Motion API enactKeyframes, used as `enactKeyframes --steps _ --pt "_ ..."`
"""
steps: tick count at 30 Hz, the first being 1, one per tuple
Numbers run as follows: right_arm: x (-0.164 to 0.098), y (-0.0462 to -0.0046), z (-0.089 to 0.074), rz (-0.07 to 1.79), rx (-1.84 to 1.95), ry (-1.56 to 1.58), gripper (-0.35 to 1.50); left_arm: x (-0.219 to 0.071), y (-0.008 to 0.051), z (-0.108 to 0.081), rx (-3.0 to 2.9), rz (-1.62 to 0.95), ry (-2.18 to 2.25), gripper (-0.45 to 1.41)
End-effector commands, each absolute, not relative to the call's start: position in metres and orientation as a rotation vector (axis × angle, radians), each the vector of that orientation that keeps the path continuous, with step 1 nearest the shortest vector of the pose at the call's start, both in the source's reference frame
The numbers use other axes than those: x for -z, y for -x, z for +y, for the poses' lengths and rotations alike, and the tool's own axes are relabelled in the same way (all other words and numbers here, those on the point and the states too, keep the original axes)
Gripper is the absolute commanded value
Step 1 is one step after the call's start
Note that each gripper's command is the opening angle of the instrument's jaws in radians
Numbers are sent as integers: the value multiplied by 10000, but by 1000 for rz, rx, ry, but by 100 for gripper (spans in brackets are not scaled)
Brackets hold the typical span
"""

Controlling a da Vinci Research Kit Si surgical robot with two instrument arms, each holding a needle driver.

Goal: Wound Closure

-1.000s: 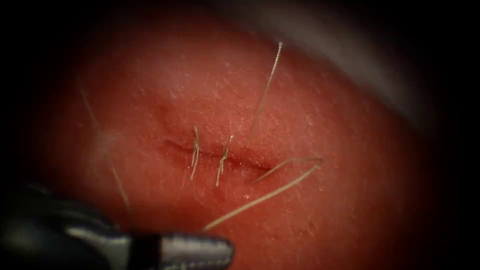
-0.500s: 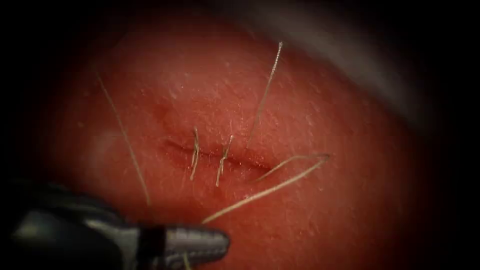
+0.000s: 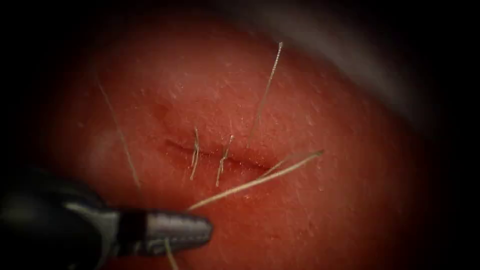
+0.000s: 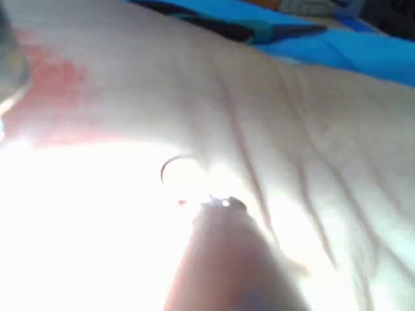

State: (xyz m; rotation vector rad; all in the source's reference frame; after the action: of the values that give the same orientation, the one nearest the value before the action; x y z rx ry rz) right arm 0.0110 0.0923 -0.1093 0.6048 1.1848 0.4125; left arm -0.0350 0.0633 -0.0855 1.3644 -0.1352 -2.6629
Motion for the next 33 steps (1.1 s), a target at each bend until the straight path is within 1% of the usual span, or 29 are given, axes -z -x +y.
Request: enactKeyframes --steps 1,3,4,5,6,16,21,23,33 --pt "1087 -109 914 1183 -408 -603 53 848 354 631 2652 -126 -1375 -35" --pt "1084 -108 901 1184 -394 -601 12 847 353 631 2632 -113 -1390 -35" --pt "1080 -111 893 1186 -383 -600 -21 846 353 630 2599 -100 -1407 -35" --pt "1080 -111 893 1186 -383 -600 -21 846 353 630 2599 -100 -1407 -35" --pt "1074 -114 885 1190 -365 -604 -35 846 353 630 2568 -92 -1420 -35" --pt "1030 -123 823 1177 -338 -668 -35 844 355 635 2462 -71 -1459 -35" --pt "1024 -117 813 1181 -317 -746 -35 843 352 651 2418 -71 -1470 -35" --pt "1023 -106 810 1228 -312 -820 -35 838 347 661 2415 -75 -1468 -35" --pt "1002 -101 785 1258 -297 -910 -35 807 340 686 2422 -128 -1460 -35"
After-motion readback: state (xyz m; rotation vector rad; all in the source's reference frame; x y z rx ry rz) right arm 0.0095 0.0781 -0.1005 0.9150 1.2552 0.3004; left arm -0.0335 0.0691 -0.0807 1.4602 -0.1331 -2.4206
